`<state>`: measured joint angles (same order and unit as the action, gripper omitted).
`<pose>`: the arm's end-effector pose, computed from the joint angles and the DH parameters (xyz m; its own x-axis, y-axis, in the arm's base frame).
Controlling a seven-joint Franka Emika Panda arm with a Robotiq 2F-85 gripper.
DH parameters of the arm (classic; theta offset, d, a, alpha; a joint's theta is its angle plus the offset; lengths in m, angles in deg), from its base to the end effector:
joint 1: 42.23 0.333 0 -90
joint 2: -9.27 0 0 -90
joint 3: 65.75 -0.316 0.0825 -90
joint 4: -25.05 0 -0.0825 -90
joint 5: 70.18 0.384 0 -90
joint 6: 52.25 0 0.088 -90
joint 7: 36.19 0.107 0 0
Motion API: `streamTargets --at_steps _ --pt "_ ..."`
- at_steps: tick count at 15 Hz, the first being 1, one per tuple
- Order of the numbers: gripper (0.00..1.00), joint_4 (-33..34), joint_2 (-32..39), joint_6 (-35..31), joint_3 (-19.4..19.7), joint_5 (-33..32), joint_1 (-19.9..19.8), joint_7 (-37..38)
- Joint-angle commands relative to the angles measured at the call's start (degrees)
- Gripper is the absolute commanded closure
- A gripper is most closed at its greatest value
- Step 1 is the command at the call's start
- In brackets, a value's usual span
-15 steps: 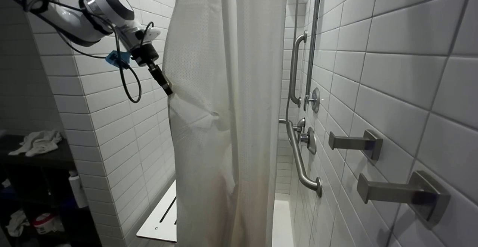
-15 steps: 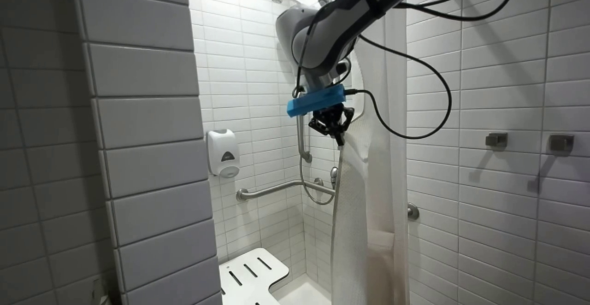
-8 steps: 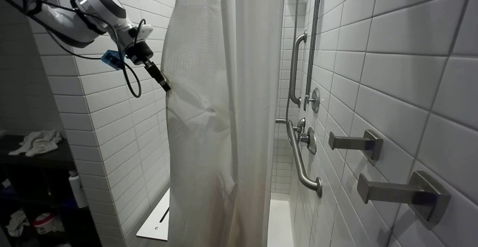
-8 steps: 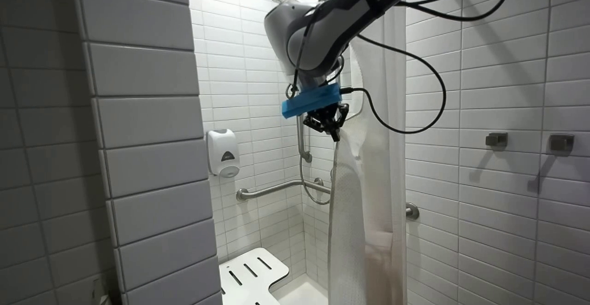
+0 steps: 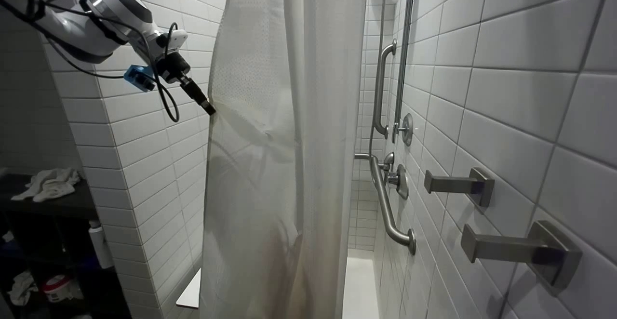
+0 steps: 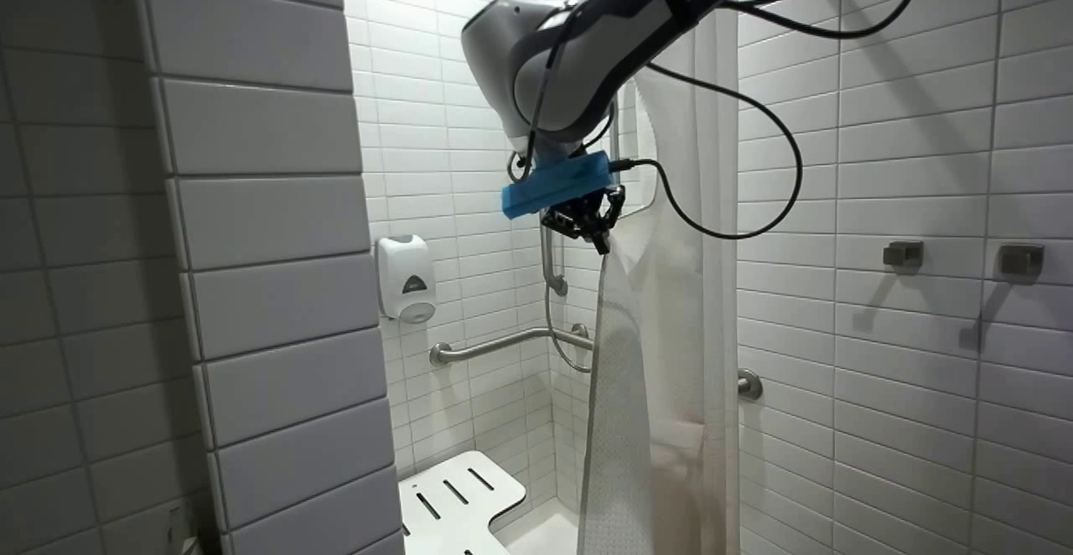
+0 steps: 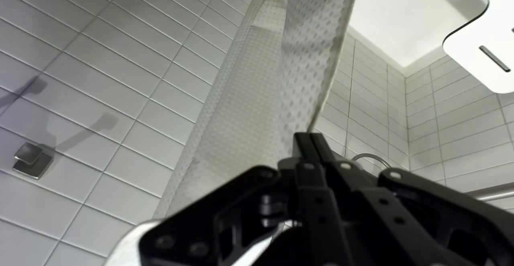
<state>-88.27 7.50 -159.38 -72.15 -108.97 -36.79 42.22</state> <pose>0.5440 0.0657 0.4893 0.5607 -0.6228 0.5456 -0.8187 -0.5154 0.2531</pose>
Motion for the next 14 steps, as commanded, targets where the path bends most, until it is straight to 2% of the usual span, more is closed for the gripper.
streamTargets --at_steps 1,14 --pt "0.99 0.23 -0.61 1.31 -0.72 -2.08 0.58 1.41" --pt "0.99 -0.59 -0.46 4.05 -3.58 -8.91 3.23 7.30"
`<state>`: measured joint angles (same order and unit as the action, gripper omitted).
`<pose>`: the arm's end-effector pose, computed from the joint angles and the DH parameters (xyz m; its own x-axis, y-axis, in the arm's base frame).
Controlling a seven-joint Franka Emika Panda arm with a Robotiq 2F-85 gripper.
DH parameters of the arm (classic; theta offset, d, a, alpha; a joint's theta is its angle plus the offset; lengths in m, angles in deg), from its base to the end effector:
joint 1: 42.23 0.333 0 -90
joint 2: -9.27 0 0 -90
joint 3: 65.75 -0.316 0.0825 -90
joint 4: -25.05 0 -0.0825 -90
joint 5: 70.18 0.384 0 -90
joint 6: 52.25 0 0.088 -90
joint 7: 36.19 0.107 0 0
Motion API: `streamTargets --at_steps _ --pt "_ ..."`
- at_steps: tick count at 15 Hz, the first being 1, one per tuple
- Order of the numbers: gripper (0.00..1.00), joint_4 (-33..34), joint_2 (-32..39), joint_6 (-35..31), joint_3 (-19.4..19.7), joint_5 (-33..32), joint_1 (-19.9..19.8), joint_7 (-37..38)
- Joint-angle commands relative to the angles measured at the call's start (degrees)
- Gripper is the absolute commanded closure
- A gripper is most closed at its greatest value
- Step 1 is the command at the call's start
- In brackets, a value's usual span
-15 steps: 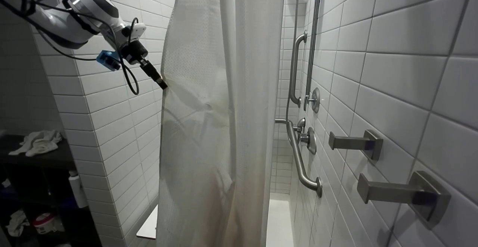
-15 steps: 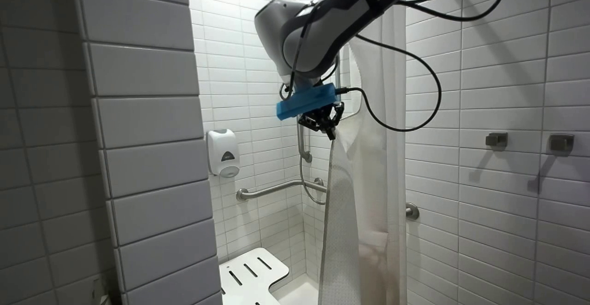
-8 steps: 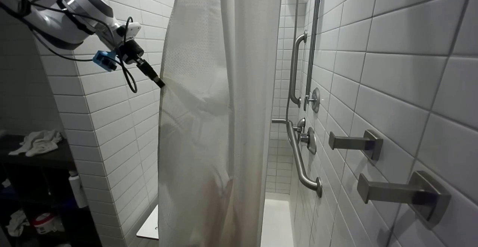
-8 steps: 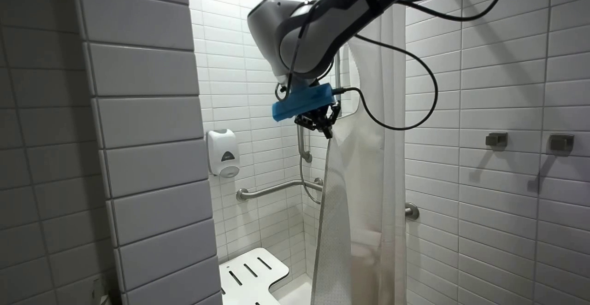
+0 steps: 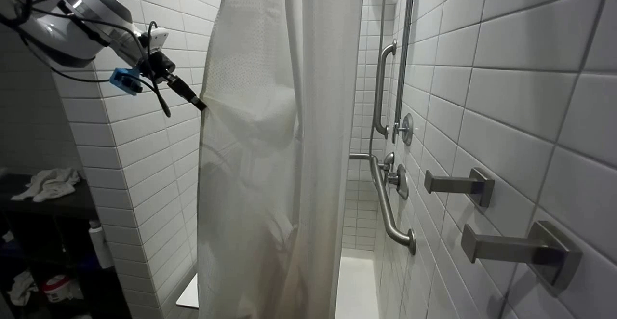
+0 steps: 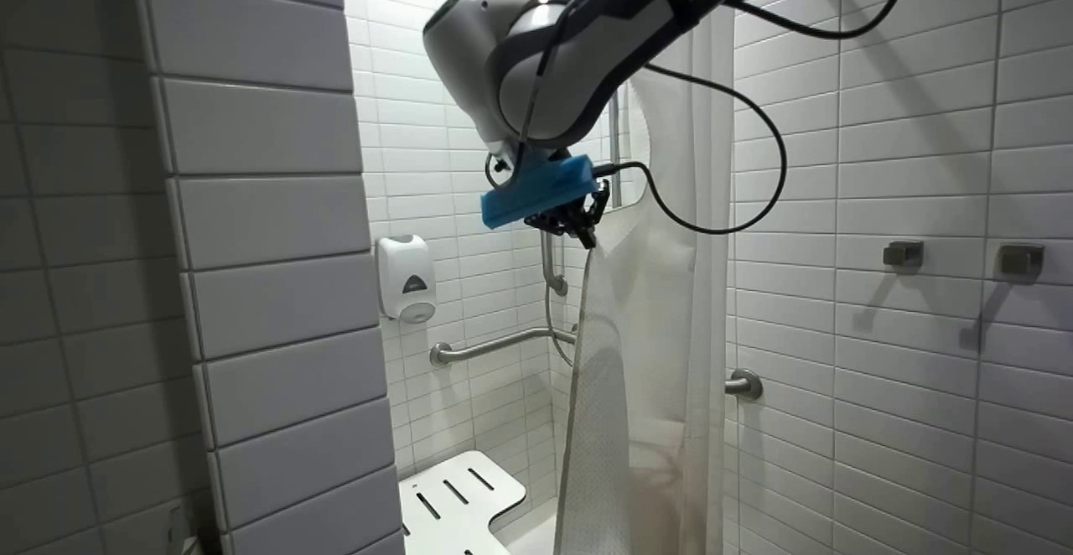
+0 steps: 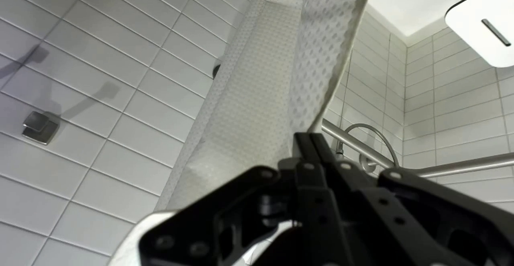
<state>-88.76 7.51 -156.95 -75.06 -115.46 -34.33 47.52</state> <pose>0.5349 0.1061 0.4887 0.5545 -0.5365 0.6362 -0.8114 -0.5182 0.2702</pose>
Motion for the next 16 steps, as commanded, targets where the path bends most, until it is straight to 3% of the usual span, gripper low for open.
streamTargets --at_steps 1,16 --pt "0.99 -0.49 -0.78 1.72 -0.86 -2.90 0.99 2.30" --pt "0.99 -9.29 -9.15 1.78 -3.44 -3.88 1.82 5.73"
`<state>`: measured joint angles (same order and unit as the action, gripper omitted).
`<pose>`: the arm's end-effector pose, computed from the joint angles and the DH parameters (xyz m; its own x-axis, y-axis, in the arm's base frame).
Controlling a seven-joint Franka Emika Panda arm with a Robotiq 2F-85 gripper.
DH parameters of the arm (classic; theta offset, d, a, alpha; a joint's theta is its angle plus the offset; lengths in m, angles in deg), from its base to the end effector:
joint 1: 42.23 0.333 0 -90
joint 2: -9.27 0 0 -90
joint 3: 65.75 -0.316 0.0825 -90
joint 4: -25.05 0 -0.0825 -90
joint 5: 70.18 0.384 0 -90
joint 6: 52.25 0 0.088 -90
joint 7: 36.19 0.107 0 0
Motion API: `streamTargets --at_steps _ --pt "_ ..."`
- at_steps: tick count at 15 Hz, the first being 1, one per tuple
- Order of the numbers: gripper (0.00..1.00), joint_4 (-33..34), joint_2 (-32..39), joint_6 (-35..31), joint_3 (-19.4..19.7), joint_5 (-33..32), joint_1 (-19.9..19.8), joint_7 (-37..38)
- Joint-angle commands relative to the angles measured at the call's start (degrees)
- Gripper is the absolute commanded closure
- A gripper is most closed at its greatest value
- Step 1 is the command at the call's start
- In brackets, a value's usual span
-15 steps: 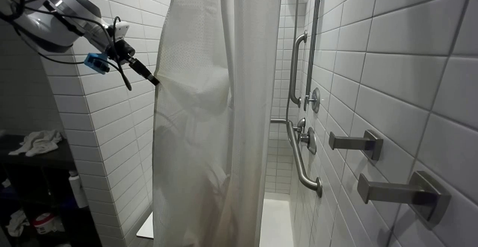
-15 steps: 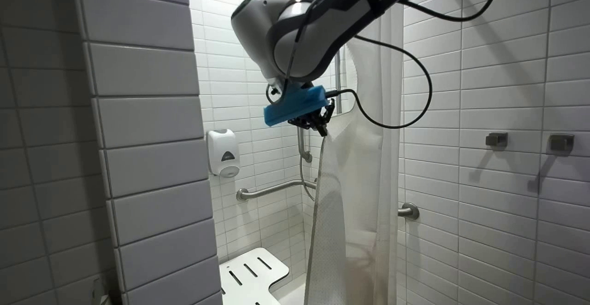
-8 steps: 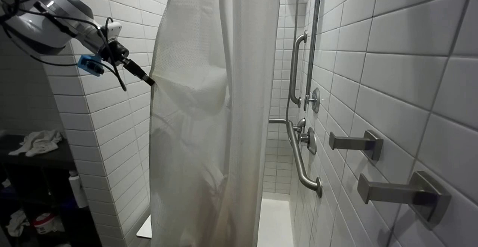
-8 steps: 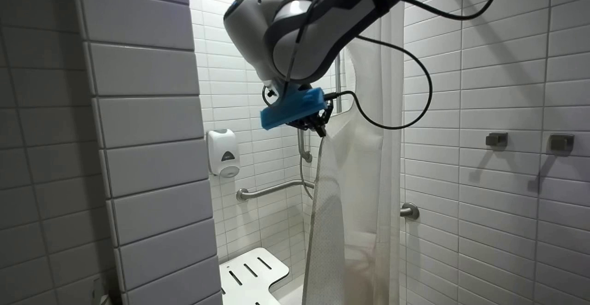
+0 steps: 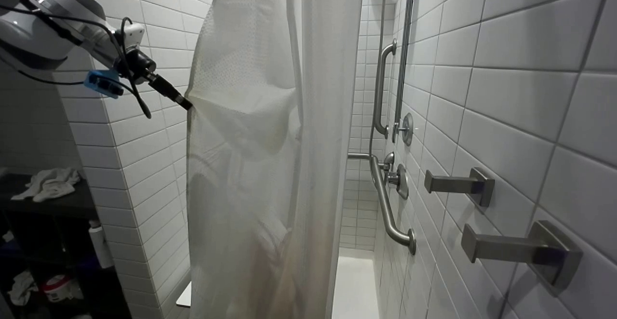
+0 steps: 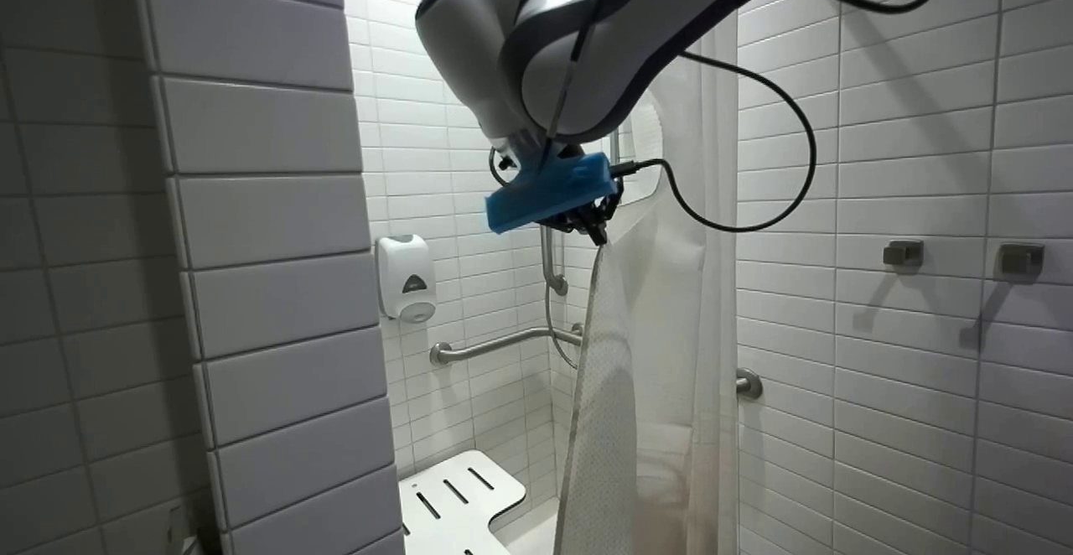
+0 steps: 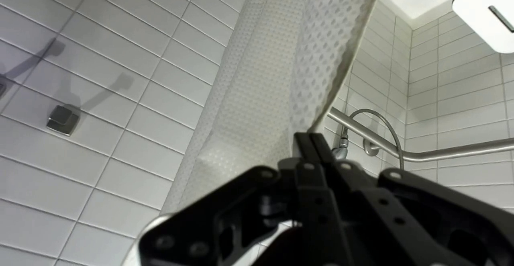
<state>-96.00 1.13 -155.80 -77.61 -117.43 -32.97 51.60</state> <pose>0.4900 0.1274 0.4890 0.5367 -0.4923 0.6852 -0.8138 -0.5164 0.2664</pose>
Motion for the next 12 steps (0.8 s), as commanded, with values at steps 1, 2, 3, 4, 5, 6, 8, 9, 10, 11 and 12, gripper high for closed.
streamTargets --at_steps 1,2,3,4,5,6,8,9,10,11,12 --pt "0.99 -2.42 -3.26 0.97 -1.27 -2.06 0.53 1.95" --pt "0.99 -2.65 -3.51 1.26 -1.72 -2.54 0.61 2.35" --pt "0.99 -2.90 -3.71 1.56 -2.10 -3.12 0.73 2.70" --pt "0.99 -2.96 -3.65 1.74 -2.46 -3.83 0.77 3.25" --pt "0.99 -3.16 -3.74 2.01 -2.79 -4.42 0.85 3.66" --pt "0.99 -3.32 -3.84 2.24 -3.09 -4.88 0.97 4.04" --pt "0.99 -3.51 -3.66 2.87 -3.65 -6.03 1.25 4.93" --pt "0.99 -3.57 -3.59 3.11 -3.86 -6.58 1.42 5.35" --pt "0.99 -3.66 -3.66 3.47 -4.14 -7.12 1.57 5.68" --pt "0.99 -3.62 -3.56 3.74 -4.32 -7.62 1.71 5.96" --pt "0.99 -3.64 -3.62 4.04 -4.46 -8.04 1.89 6.24"
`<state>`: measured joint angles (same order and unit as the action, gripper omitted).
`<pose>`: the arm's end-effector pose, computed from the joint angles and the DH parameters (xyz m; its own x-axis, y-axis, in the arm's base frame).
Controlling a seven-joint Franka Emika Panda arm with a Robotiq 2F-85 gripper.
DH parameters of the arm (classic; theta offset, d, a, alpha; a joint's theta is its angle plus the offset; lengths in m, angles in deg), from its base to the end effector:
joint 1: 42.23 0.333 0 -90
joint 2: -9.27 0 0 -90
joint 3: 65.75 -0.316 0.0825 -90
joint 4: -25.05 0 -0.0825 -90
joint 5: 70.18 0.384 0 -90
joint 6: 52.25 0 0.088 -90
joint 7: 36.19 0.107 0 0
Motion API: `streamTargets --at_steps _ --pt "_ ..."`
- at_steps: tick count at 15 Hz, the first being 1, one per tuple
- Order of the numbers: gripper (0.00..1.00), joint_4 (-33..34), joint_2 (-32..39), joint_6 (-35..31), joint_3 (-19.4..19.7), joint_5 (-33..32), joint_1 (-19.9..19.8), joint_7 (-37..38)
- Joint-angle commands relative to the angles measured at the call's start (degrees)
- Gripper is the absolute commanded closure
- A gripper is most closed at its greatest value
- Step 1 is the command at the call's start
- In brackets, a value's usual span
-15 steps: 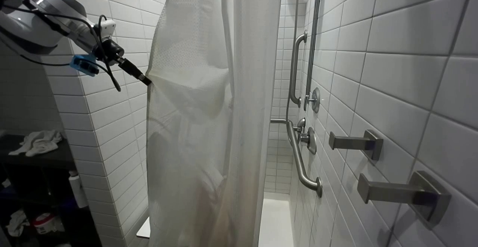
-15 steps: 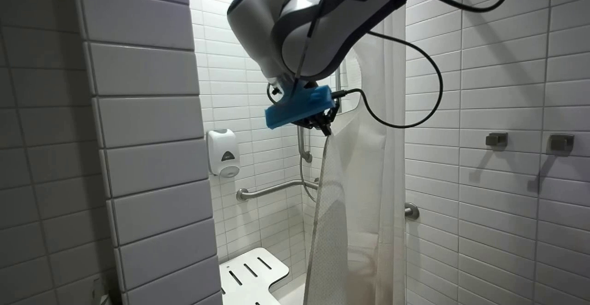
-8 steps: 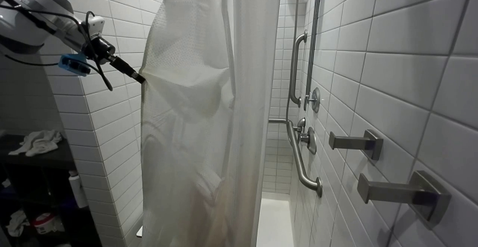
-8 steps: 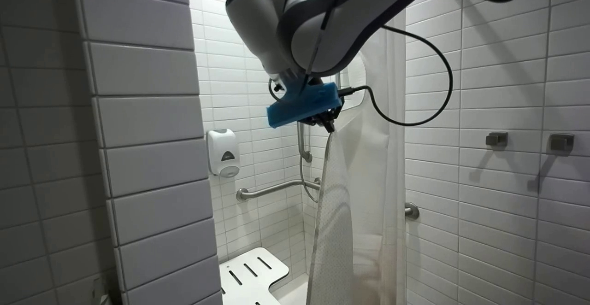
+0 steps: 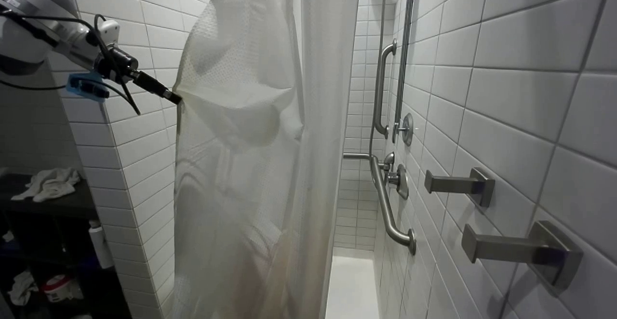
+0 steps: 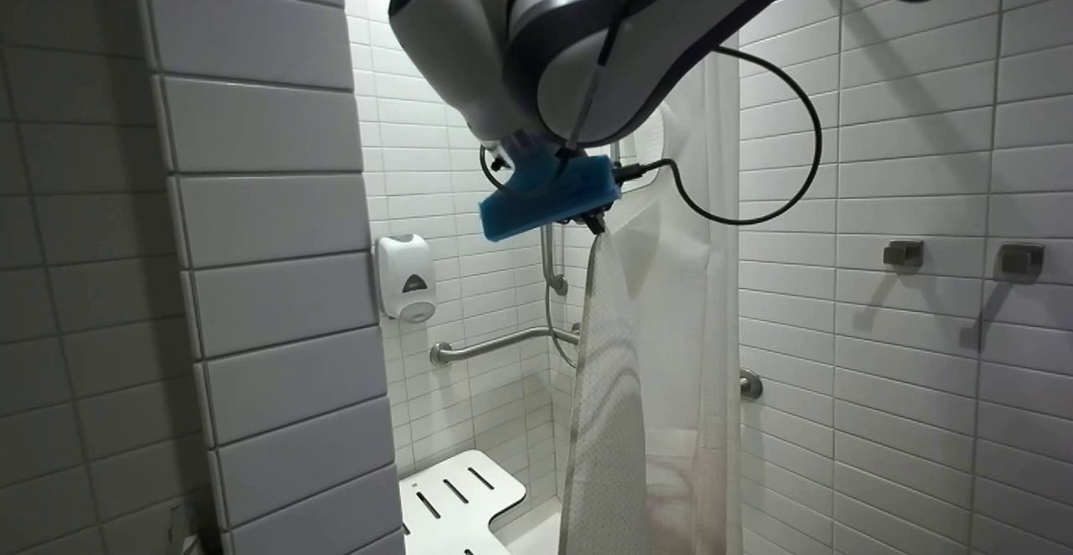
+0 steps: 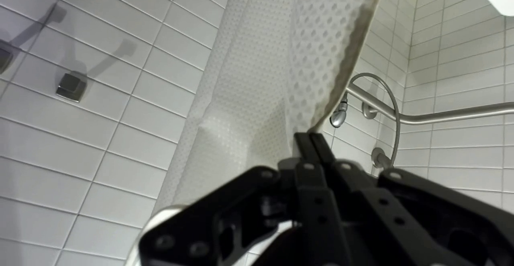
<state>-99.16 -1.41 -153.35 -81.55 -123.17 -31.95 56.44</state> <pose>0.4642 0.1552 0.4899 0.5005 -0.3912 0.7723 -0.8131 -0.5187 0.2642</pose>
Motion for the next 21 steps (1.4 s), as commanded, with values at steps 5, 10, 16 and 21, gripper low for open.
streamTargets --at_steps 5,10,16,21 --pt "0.99 -0.41 -1.24 2.60 -1.05 -3.81 1.85 2.18" --pt "0.99 -0.39 -1.18 3.67 -1.58 -5.38 2.50 2.73" --pt "0.99 -0.62 -0.94 5.06 -2.33 -8.44 3.52 4.01" --pt "0.99 0.46 1.06 8.85 -4.05 -11.46 4.78 5.95"
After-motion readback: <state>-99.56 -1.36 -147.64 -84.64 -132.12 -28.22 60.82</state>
